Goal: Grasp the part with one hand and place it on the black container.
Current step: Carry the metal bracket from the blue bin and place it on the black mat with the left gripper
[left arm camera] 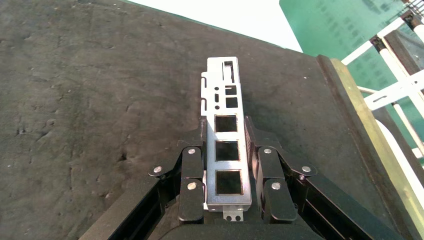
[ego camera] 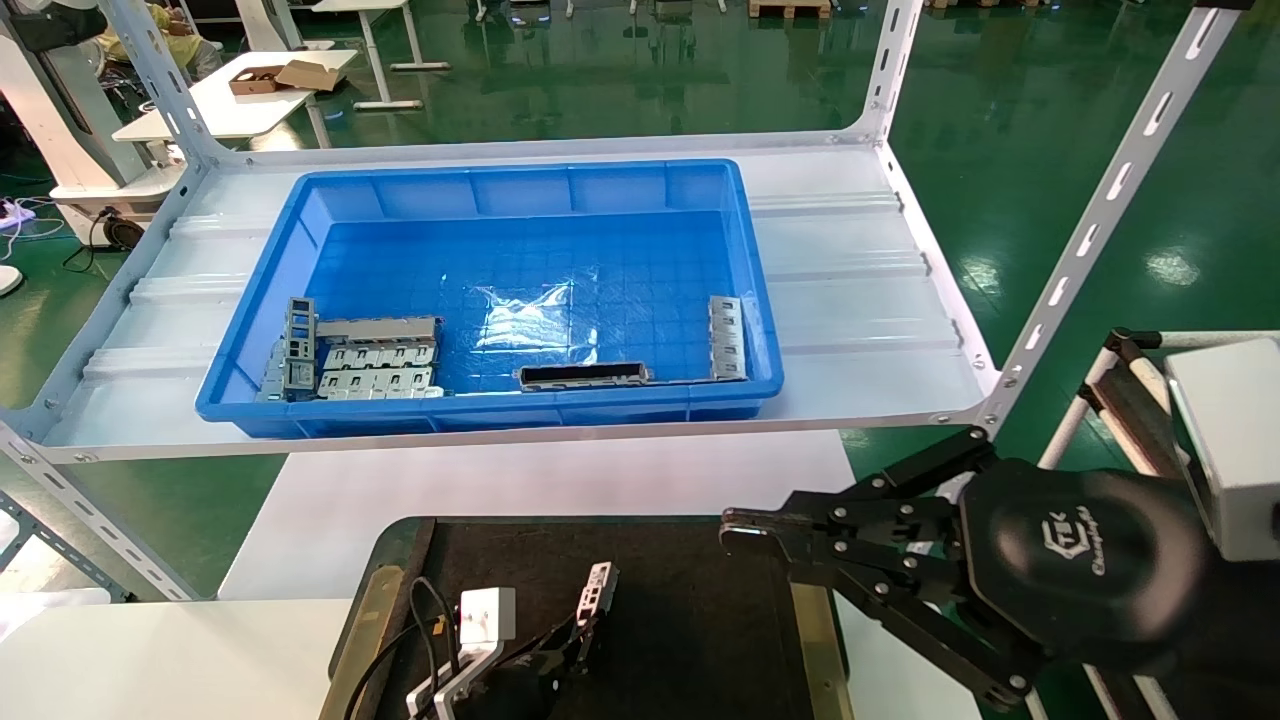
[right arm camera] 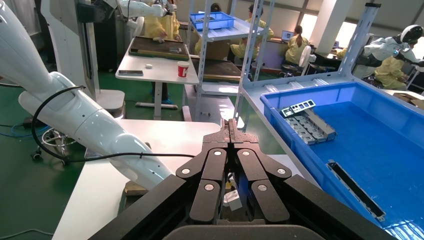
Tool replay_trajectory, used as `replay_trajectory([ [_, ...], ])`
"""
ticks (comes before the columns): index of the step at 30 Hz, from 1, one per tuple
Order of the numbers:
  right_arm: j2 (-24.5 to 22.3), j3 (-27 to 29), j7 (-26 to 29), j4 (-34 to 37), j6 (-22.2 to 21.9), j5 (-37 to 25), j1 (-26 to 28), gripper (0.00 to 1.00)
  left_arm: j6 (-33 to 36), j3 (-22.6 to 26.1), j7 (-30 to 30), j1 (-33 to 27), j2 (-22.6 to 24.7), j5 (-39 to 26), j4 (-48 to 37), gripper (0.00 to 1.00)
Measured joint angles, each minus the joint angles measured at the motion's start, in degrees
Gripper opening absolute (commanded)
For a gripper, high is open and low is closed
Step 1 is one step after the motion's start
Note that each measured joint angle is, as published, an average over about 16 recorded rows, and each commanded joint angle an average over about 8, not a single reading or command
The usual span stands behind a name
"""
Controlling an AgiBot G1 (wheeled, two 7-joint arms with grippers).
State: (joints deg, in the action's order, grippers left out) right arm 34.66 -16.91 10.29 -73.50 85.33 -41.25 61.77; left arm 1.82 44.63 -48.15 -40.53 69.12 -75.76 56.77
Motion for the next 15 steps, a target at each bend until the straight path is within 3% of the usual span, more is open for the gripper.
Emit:
replay_trajectory([
  [6, -0.01, -0.02, -0.01, 0.00, -0.01, 0.01, 0.00, 0.85, -1.77, 1.32, -1.05, -0.01, 0.20, 0.67, -0.37, 0.83],
  [8, -0.01, -0.03, -0.01, 0.00, -0.01, 0.02, 0.01, 0.99, -2.28, 1.76, -1.32, -0.06, 0.24, 0.97, -0.41, 0.99],
  [15, -0.02, -0.05, -0.02, 0.00, -0.02, 0.03, 0.01, 1.00, -3.78, 3.29, -1.93, -0.49, 0.21, 2.17, 0.06, 1.00],
])
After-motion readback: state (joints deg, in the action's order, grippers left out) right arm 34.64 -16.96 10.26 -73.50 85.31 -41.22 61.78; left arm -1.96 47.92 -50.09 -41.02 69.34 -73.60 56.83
